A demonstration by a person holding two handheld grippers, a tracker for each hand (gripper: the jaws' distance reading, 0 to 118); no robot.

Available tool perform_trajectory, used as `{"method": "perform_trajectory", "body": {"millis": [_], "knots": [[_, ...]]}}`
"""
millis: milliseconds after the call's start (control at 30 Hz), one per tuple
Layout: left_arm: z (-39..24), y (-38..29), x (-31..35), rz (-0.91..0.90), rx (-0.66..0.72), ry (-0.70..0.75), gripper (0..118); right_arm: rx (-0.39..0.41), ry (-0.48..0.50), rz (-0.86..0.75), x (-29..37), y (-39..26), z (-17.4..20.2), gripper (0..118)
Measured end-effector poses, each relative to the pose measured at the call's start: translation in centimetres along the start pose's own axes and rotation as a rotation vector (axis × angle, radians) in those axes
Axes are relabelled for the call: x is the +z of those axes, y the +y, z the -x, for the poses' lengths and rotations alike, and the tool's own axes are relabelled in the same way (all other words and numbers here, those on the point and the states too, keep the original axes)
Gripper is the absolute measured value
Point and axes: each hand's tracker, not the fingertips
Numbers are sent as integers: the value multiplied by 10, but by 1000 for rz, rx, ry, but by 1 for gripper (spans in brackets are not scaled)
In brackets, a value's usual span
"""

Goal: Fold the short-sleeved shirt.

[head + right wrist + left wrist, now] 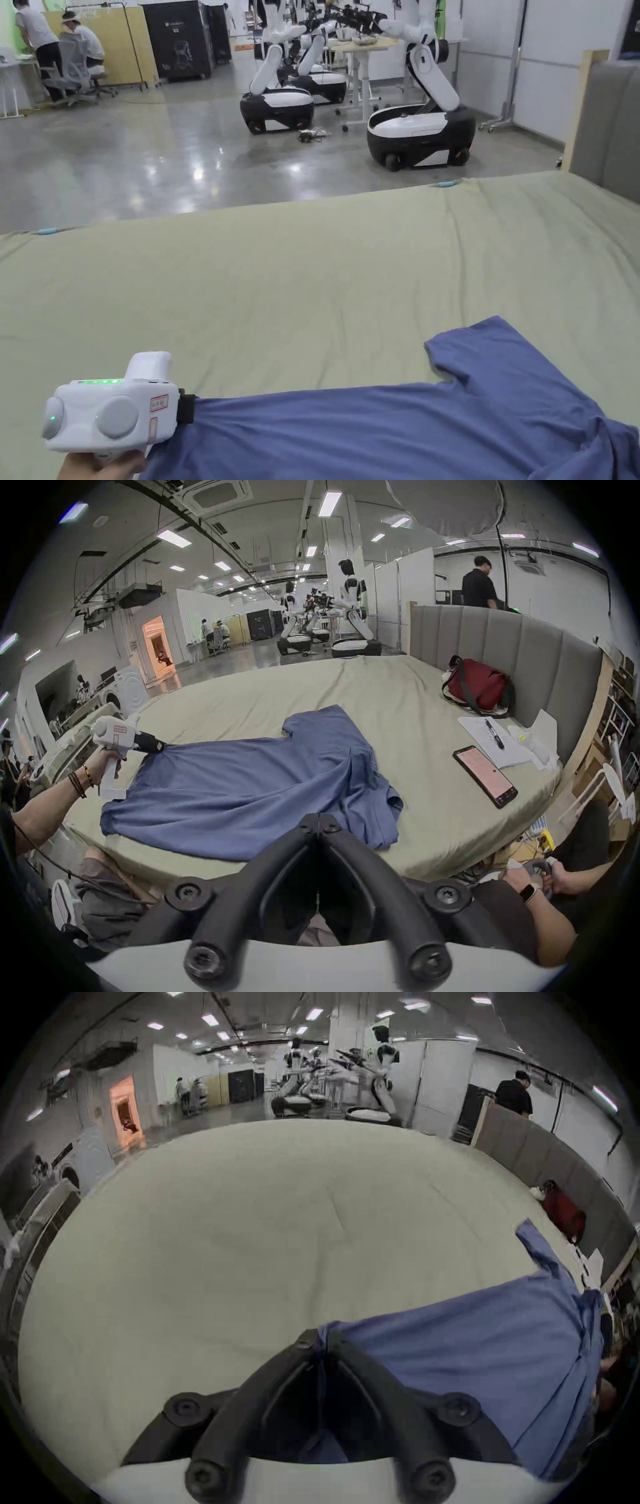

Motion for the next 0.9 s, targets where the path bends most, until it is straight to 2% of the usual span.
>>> {"method": "perform_trajectory", "body": {"millis": [100, 200, 300, 333, 367, 433, 467, 667, 800, 900], "knots": [[-4, 0, 11, -24, 17, -20, 0, 34, 19, -13, 1, 14, -1, 2], [0, 1, 24, -53, 40, -54, 0, 116, -12, -74, -1, 50, -4, 2], [-5, 1, 42, -71, 45, -68, 0, 126, -8, -59, -31, 96, -15, 3], [-7, 1, 47, -79, 41, -73, 0, 133, 1, -55, -48, 112, -17, 8], [-8, 1, 50, -82, 42, -81, 0, 142, 12, -46, -70, 125, -22, 26], [-9, 2, 56, -87, 38, -89, 0, 155, 22, 43, -123, 143, -31, 82], [-11, 1, 58, -89, 37, -91, 0, 151, 36, 75, -153, 149, -39, 87], [-16, 0, 64, -94, 15, -94, 0, 129, -98, 389, -290, 147, -58, 87], [-12, 1, 64, -86, 4, -96, 0, 96, -50, 419, -308, 133, -60, 87], [-12, 1, 64, -85, 9, -95, 0, 125, -70, 435, -315, 130, -56, 86]]}}
